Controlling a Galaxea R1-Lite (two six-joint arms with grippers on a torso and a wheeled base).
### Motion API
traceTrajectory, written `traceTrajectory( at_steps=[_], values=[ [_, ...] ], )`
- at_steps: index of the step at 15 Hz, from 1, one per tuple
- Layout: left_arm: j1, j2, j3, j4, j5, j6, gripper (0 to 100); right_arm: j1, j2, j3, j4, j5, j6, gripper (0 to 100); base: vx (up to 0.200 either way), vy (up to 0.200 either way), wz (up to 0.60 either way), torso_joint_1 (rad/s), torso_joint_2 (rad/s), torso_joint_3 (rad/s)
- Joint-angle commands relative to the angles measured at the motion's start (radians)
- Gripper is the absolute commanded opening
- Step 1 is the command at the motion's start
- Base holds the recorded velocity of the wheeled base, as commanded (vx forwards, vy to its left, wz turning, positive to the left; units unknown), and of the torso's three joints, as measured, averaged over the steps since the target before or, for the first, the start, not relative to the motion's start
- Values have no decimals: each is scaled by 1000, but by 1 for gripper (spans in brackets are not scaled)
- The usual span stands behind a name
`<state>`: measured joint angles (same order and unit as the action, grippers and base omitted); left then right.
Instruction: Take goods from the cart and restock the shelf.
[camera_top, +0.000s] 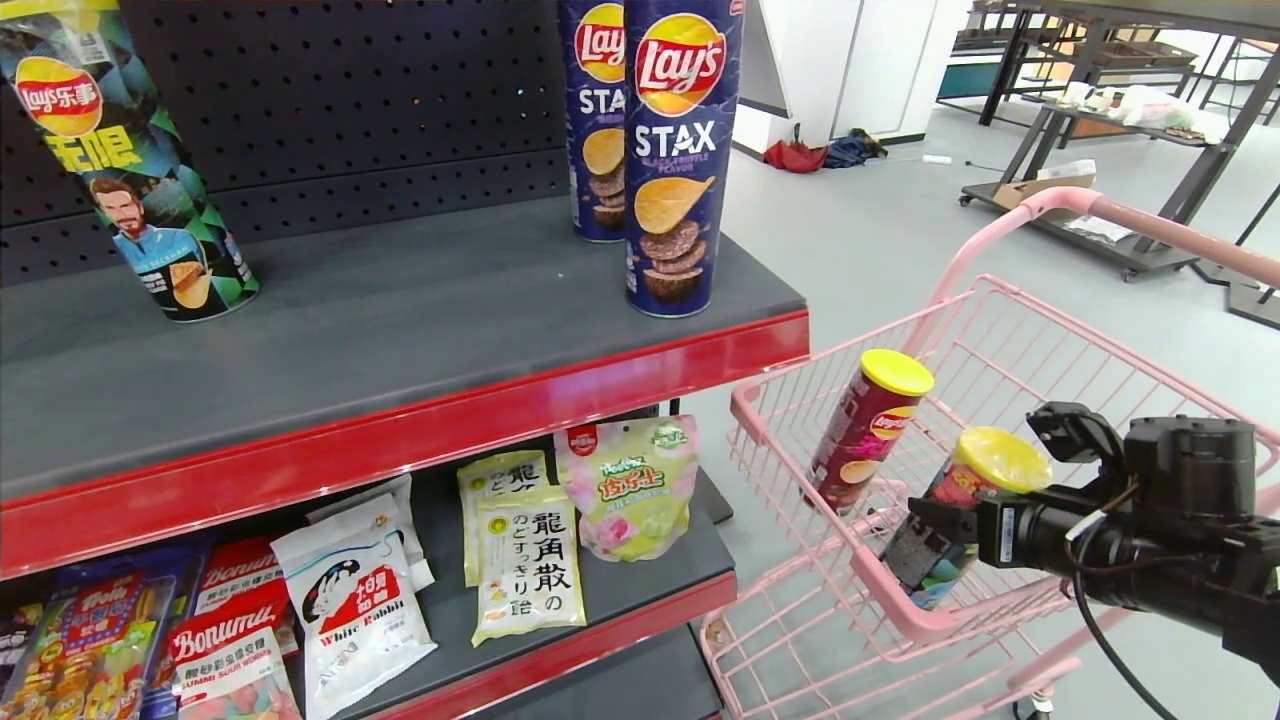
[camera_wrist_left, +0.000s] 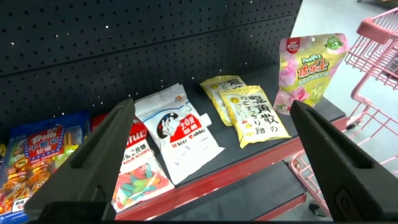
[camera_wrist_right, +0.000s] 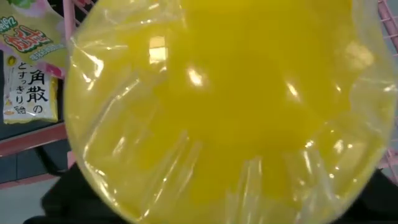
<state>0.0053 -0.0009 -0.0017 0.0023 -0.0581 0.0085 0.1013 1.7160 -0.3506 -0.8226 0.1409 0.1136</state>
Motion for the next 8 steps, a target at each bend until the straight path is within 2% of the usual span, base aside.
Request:
traceTrajectory(
  at_steps=[1, 5, 8],
  values=[
    [1, 1, 0, 1, 0, 1, 100, 0, 10, -2, -1, 0, 0, 0, 0, 0, 0, 0, 0, 0],
    [-1, 1, 0, -1, 0, 1, 100, 3, -1, 7, -17, 0, -5, 0, 0, 0, 0, 0, 0, 0],
    [-1, 1, 0, -1, 0, 1, 100, 3, -114, 1, -35, -29, -15, 0, 0, 0, 0, 0, 0, 0]
  ],
)
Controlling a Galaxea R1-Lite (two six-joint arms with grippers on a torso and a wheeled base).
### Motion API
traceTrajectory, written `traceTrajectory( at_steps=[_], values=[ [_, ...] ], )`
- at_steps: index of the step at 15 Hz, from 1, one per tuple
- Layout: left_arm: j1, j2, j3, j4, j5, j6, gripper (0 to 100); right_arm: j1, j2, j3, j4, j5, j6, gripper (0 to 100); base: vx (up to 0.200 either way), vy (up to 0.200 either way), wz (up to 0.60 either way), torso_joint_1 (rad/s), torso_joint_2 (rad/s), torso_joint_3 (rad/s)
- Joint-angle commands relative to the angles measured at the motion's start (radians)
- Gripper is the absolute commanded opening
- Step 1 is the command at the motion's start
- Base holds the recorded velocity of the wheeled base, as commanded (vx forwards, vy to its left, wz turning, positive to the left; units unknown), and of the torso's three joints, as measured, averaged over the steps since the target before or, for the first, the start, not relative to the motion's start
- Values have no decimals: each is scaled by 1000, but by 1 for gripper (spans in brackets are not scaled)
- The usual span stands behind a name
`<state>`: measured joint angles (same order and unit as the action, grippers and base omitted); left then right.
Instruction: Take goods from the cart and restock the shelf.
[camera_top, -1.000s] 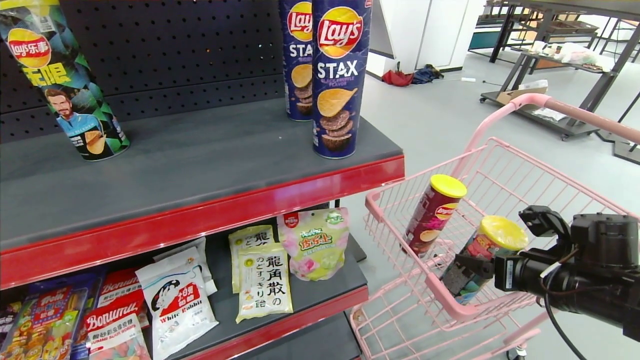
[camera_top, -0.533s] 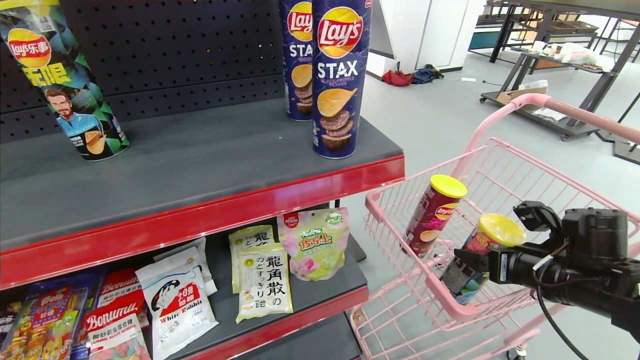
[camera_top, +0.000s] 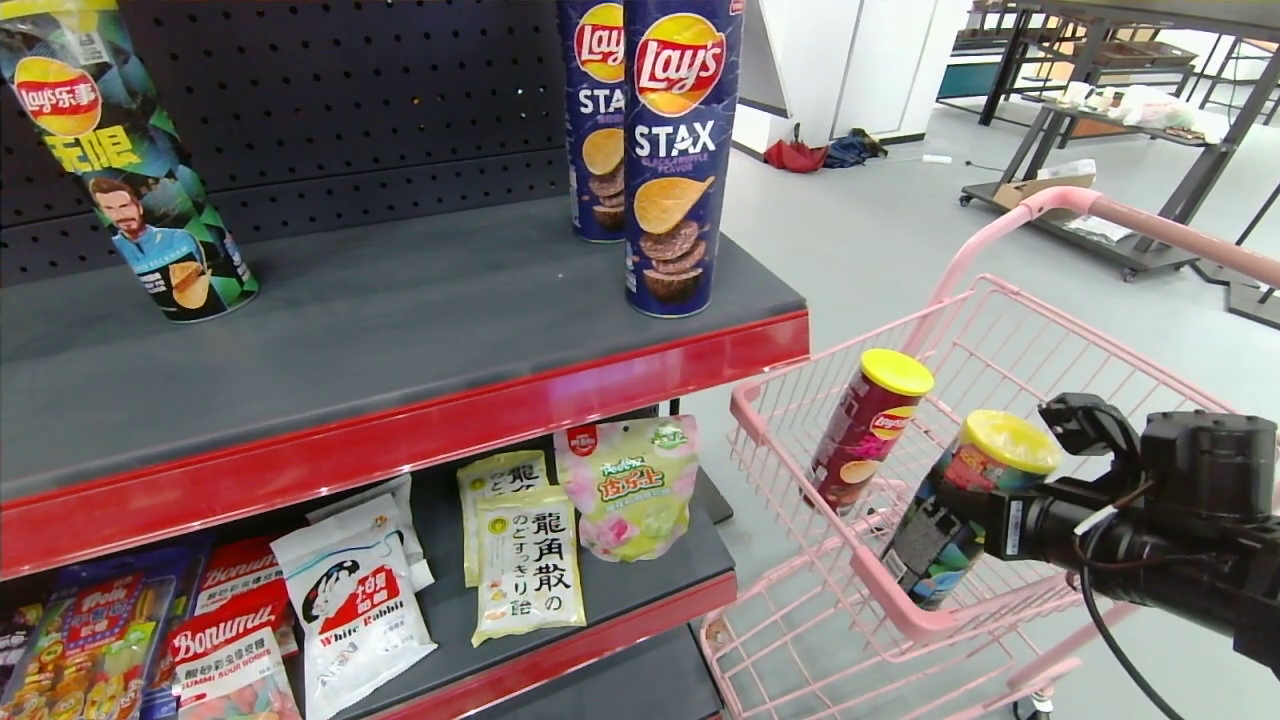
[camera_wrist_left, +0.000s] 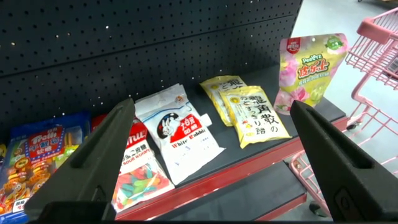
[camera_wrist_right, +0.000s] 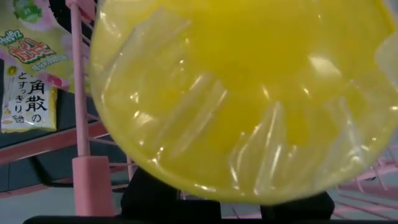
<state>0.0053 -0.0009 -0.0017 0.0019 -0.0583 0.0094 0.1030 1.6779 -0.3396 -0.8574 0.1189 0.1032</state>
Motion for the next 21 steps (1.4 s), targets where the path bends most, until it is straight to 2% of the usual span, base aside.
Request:
traceTrajectory(
  at_steps=[1, 4, 6, 7, 10, 11, 12, 14, 15, 17, 21],
  values=[
    [1, 1, 0, 0, 0, 0, 100, 1, -116, -24, 0, -8, -30, 0, 0, 0, 0, 0, 0, 0],
    [1, 1, 0, 0, 0, 0, 100, -2, -256, -75, 12, -27, -106, 0, 0, 0, 0, 0, 0, 0],
    [1, 1, 0, 0, 0, 0, 100, -23, -368, -171, 123, -44, -146, 0, 0, 0, 0, 0, 0, 0],
    [1, 1, 0, 0, 0, 0, 100, -34, -429, -246, 253, -47, -146, 0, 0, 0, 0, 0, 0, 0],
    [1, 1, 0, 0, 0, 0, 100, -65, -646, -538, 825, -42, -146, 0, 0, 0, 0, 0, 0, 0],
    [1, 1, 0, 1, 0, 0, 100, -63, -678, -565, 894, -41, -146, 0, 0, 0, 0, 0, 0, 0],
    [1, 1, 0, 1, 0, 0, 100, -83, -788, -587, 1046, -90, -149, 0, 0, 0, 0, 0, 0, 0],
    [1, 1, 0, 0, 0, 0, 100, -92, -874, -558, 1147, -104, -142, 0, 0, 0, 0, 0, 0, 0],
    [1, 1, 0, 0, 0, 0, 100, -114, -974, -483, 1195, -82, -132, 0, 0, 0, 0, 0, 0, 0],
    [1, 1, 0, 0, 0, 0, 100, -118, -1067, -355, 1190, -84, -138, 0, 0, 0, 0, 0, 0, 0],
    [-1, 1, 0, 0, 0, 0, 100, -120, -1098, -319, 1189, -90, -174, 0, 0, 0, 0, 0, 0, 0]
  ],
)
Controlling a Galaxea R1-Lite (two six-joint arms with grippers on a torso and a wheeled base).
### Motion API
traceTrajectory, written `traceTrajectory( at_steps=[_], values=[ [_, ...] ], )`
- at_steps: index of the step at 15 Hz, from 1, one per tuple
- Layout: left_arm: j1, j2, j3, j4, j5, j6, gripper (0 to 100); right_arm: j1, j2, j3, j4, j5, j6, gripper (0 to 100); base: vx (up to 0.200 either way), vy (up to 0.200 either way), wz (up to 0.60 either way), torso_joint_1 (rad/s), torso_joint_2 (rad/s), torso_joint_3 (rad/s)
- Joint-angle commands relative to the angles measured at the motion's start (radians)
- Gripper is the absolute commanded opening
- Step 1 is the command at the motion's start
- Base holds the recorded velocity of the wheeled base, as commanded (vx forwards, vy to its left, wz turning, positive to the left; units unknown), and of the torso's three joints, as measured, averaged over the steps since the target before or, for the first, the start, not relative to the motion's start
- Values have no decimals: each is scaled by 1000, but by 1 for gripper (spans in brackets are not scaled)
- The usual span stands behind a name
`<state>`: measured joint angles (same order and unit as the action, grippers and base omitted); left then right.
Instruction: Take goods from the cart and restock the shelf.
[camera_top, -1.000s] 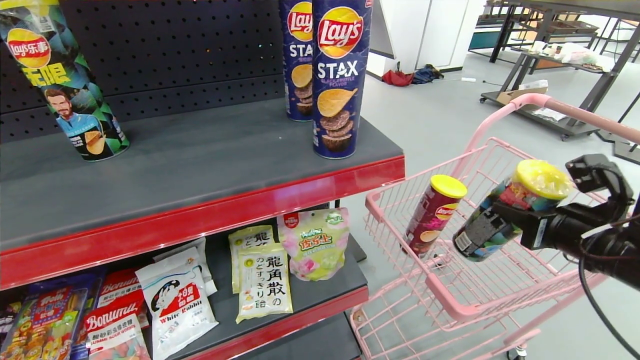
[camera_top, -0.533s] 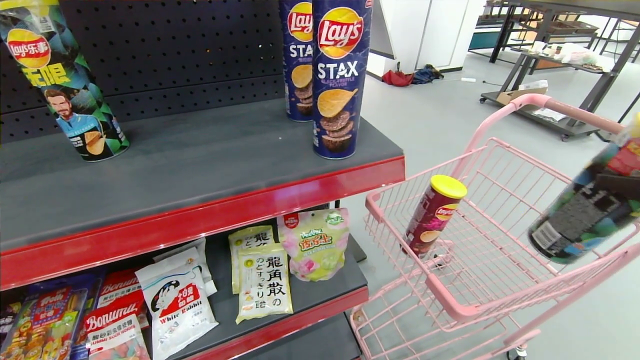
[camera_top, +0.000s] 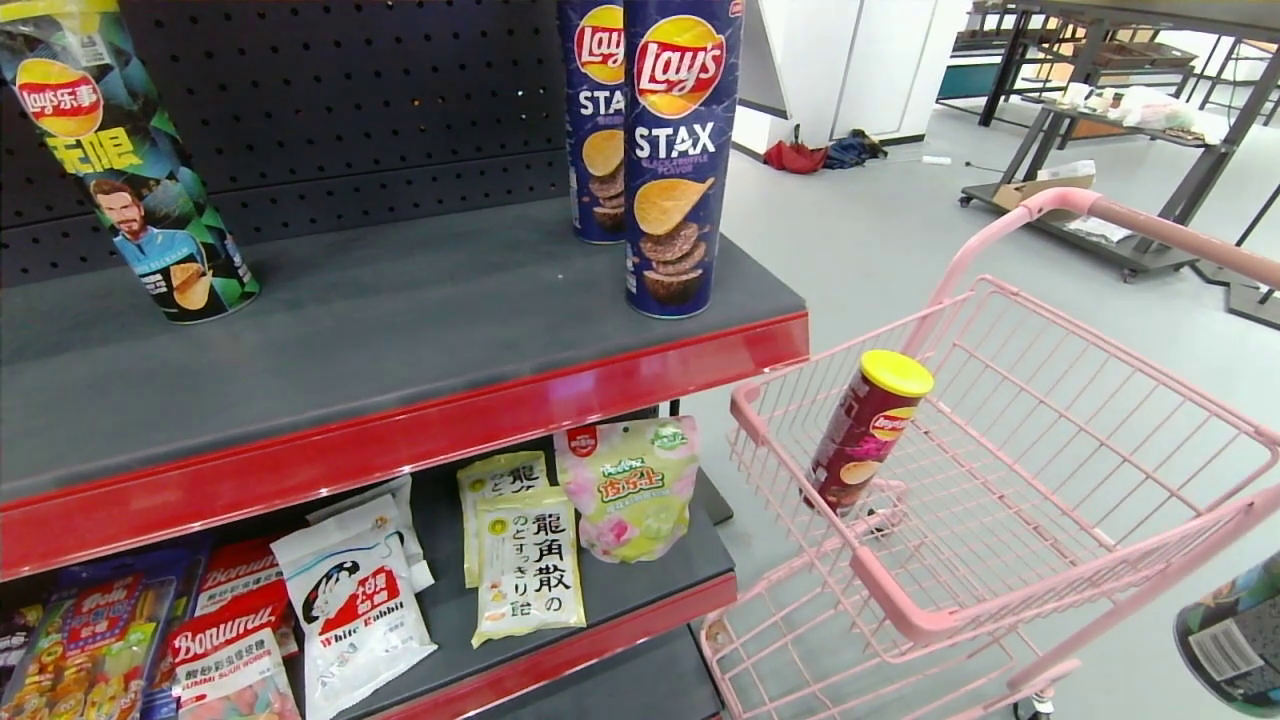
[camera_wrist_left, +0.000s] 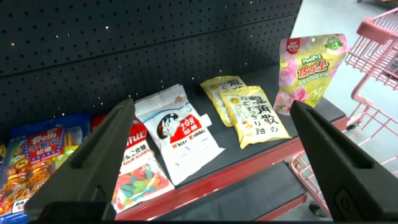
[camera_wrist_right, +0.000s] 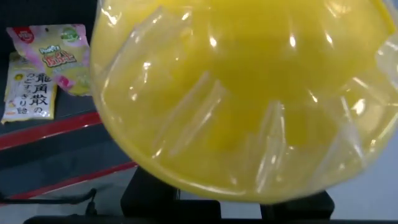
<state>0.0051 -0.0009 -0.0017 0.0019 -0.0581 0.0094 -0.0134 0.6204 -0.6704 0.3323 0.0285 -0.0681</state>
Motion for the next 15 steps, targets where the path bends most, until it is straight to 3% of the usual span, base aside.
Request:
traceTrajectory(
  at_steps=[1, 6, 15],
  values=[
    [1, 1, 0, 1, 0, 0, 100, -2, -41, 12, -1, -2, -4, 0, 0, 0, 0, 0, 0, 0],
    [1, 1, 0, 0, 0, 0, 100, -3, -25, 12, -59, -2, -13, 0, 0, 0, 0, 30, -106, -73],
    [-1, 1, 0, 1, 0, -2, 100, 0, -7, 23, -59, 5, -13, 0, 0, 0, 0, 176, -526, -350]
  ],
)
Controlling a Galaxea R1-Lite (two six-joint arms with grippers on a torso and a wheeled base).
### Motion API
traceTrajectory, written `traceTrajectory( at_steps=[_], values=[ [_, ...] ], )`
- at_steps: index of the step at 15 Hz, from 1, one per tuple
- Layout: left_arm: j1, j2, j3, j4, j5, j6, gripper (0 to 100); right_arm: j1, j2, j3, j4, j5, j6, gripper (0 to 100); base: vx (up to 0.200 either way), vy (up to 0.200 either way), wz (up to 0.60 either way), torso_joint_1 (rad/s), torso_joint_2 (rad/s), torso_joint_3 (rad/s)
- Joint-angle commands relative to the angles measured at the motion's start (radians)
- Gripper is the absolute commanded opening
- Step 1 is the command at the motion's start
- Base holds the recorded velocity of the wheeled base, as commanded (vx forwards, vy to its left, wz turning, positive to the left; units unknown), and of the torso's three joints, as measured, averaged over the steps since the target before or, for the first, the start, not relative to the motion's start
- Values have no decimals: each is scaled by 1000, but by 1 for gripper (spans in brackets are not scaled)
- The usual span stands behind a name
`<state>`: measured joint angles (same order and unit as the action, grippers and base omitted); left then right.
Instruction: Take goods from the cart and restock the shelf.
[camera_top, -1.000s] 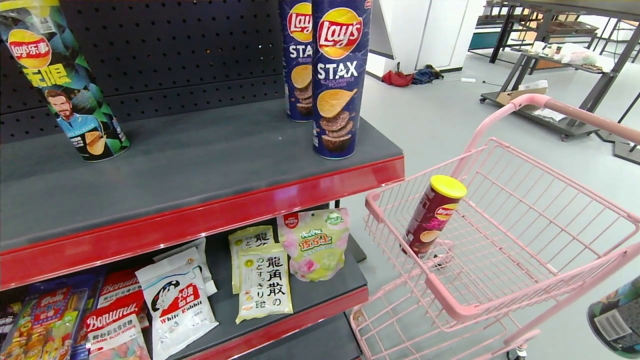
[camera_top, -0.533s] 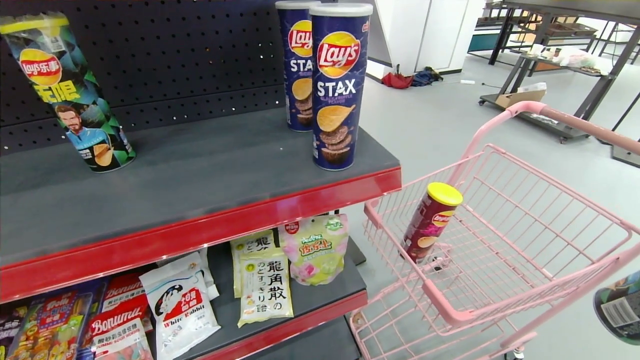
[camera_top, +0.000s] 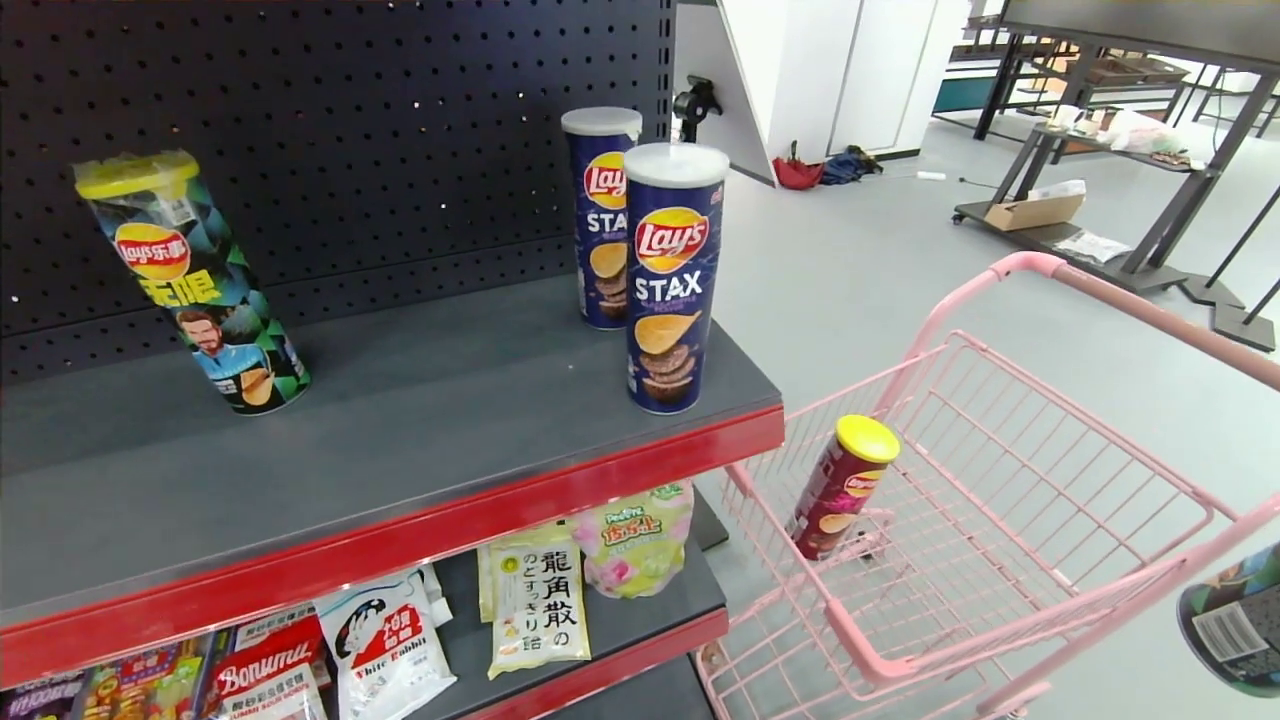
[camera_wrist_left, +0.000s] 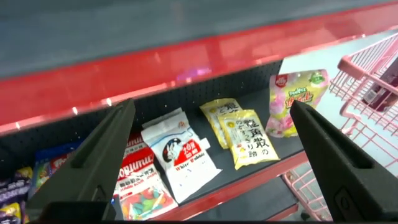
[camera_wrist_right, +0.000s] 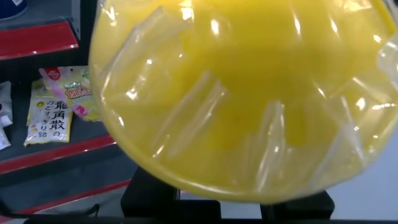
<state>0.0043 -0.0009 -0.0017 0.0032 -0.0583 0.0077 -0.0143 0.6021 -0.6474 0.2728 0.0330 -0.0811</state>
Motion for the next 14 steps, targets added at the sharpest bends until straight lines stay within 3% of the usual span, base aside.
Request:
traceTrajectory(
  at_steps=[1, 8, 14],
  values=[
    [0, 1, 0, 0, 0, 0, 100, 0, 18, 0, 0, 1, 0, 0, 0, 0, 0, 232, -608, -378],
    [2, 1, 0, 0, 0, 0, 100, 0, 45, 0, -1, -1, 0, 0, 0, 0, 0, 189, -467, -283],
    [0, 1, 0, 0, 0, 0, 100, -4, 48, 2, -1, -4, 3, 0, 0, 0, 600, 23, -64, -37]
  ],
)
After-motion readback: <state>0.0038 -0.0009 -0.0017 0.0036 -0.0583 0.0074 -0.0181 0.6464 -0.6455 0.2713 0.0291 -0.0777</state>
